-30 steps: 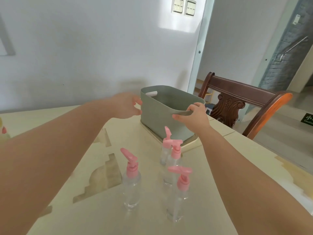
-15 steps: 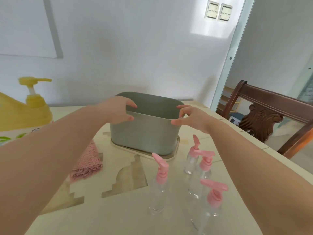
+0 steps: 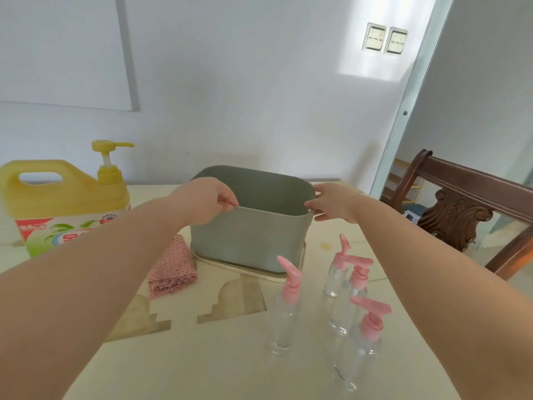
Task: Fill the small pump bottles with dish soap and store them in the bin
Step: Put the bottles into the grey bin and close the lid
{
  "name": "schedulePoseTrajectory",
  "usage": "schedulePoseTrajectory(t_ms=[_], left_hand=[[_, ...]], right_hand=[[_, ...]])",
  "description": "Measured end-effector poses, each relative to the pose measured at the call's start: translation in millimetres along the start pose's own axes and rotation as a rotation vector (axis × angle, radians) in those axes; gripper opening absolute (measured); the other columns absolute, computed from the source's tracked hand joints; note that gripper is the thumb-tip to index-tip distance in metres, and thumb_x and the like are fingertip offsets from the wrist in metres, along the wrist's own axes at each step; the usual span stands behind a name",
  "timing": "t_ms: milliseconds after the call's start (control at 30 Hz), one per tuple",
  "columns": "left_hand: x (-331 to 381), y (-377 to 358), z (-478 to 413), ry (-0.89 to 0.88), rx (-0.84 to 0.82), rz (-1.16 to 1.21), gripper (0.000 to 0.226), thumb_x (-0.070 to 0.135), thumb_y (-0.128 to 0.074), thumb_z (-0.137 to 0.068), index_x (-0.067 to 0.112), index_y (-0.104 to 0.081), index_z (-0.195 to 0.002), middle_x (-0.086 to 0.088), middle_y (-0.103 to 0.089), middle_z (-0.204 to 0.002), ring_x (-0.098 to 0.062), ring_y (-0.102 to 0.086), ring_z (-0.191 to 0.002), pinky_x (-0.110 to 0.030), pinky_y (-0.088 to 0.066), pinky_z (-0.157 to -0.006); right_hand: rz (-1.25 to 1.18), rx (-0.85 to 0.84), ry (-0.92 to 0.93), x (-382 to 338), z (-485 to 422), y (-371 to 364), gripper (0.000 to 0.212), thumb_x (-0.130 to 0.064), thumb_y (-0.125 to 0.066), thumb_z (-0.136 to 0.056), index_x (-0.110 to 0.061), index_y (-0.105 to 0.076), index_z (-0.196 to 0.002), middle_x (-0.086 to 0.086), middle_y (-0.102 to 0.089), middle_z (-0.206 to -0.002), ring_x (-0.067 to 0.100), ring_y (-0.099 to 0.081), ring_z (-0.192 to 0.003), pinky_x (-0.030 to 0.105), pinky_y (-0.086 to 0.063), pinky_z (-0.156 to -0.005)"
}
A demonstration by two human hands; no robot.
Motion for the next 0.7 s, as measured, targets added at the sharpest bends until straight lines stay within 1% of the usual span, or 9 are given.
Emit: schedulePoseTrajectory(t_ms=[67, 200, 267, 333, 400, 467, 533, 600, 700], left_hand=[[0, 4, 8, -0.004, 0.001, -0.007, 0.017, 0.024, -0.056, -0.092, 0.028, -0.070, -0.102, 0.014, -0.066, -0.099, -0.006, -0.058, -0.093, -0.022, -0.040, -0.082], [0, 8, 25, -0.016, -0.008, -0.035, 0.018, 0.024, -0.055, -0.093, 0.028, -0.070, -0.104, 0.015, -0.065, -0.101, -0.004, -0.055, -0.094, -0.022, -0.040, -0.085], [2, 10, 35, -0.026, -0.005, -0.036, 0.018, 0.025, -0.055, -0.093, 0.029, -0.070, -0.104, 0.017, -0.065, -0.102, -0.003, -0.055, -0.095, -0.021, -0.039, -0.085], [5, 12, 44, -0.032, -0.003, -0.025, 0.018, 0.025, -0.055, -0.093, 0.029, -0.069, -0.104, 0.019, -0.063, -0.099, -0.003, -0.055, -0.096, -0.020, -0.037, -0.084], [12, 12, 53, -0.047, -0.001, -0.024, 0.018, 0.027, -0.054, -0.093, 0.029, -0.069, -0.103, 0.019, -0.063, -0.098, -0.002, -0.055, -0.095, -0.019, -0.037, -0.082], [21, 13, 60, -0.073, -0.003, -0.032, 0.016, 0.029, -0.055, -0.092, 0.028, -0.070, -0.098, 0.019, -0.063, -0.093, -0.002, -0.056, -0.089, -0.018, -0.038, -0.076], [29, 12, 68, -0.088, -0.017, -0.043, 0.012, 0.033, -0.057, -0.090, 0.029, -0.068, -0.088, 0.019, -0.061, -0.083, -0.001, -0.054, -0.080, -0.016, -0.037, -0.067], [36, 12, 76, -0.099, -0.031, -0.075, 0.011, 0.036, -0.058, -0.089, 0.031, -0.065, -0.082, 0.018, -0.059, -0.077, 0.000, -0.053, -0.075, -0.017, -0.036, -0.064], [42, 15, 87, -0.102, -0.021, -0.125, 0.014, 0.039, -0.057, -0.089, 0.031, -0.060, -0.077, 0.019, -0.055, -0.071, 0.002, -0.051, -0.070, -0.017, -0.035, -0.060]], right_hand=[[0.069, -0.029, -0.018, -4, 4, -5, 0.021, -0.015, -0.052, -0.097, -0.014, -0.051, -0.117, 0.002, -0.063, -0.101, 0.019, -0.067, -0.094, 0.036, -0.056, -0.088], [0.341, -0.055, -0.005, -15, 6, -7, 0.026, -0.024, -0.054, -0.093, -0.018, -0.059, -0.118, -0.004, -0.068, -0.108, 0.010, -0.066, -0.101, 0.034, -0.054, -0.089], [0.395, -0.052, -0.004, -21, 6, -8, 0.030, -0.021, -0.057, -0.088, -0.015, -0.063, -0.117, 0.001, -0.071, -0.108, 0.015, -0.066, -0.104, 0.036, -0.054, -0.092], [0.392, -0.046, -0.008, -23, 5, -10, 0.033, -0.014, -0.056, -0.085, -0.011, -0.066, -0.116, 0.004, -0.073, -0.104, 0.021, -0.068, -0.101, 0.036, -0.054, -0.093], [0.344, -0.054, -0.017, -24, 7, -14, 0.032, -0.006, -0.051, -0.085, -0.010, -0.065, -0.113, 0.006, -0.073, -0.102, 0.019, -0.070, -0.090, 0.033, -0.056, -0.089], [0.278, -0.074, -0.015, -25, 13, -18, 0.034, -0.001, -0.047, -0.086, -0.016, -0.063, -0.111, 0.007, -0.073, -0.104, 0.016, -0.070, -0.083, 0.030, -0.058, -0.082], [0.249, -0.107, -0.004, -27, 18, -22, 0.041, 0.004, -0.044, -0.087, -0.022, -0.061, -0.113, 0.005, -0.072, -0.106, 0.015, -0.070, -0.084, 0.028, -0.058, -0.078], [0.258, -0.131, 0.008, -30, 23, -26, 0.046, 0.006, -0.042, -0.087, -0.026, -0.060, -0.115, 0.001, -0.071, -0.109, 0.013, -0.071, -0.083, 0.027, -0.058, -0.073], [0.272, -0.143, 0.033, -36, 28, -33, 0.049, 0.007, -0.040, -0.087, -0.029, -0.059, -0.115, -0.001, -0.069, -0.112, 0.014, -0.071, -0.089, 0.029, -0.059, -0.076]])
Point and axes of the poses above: each hand's wrist, its own z-axis away from the middle knuckle, its own y-axis out of the back of the hand, x = y × z, the point moved 9 cm from there along -z, towards the middle knuckle
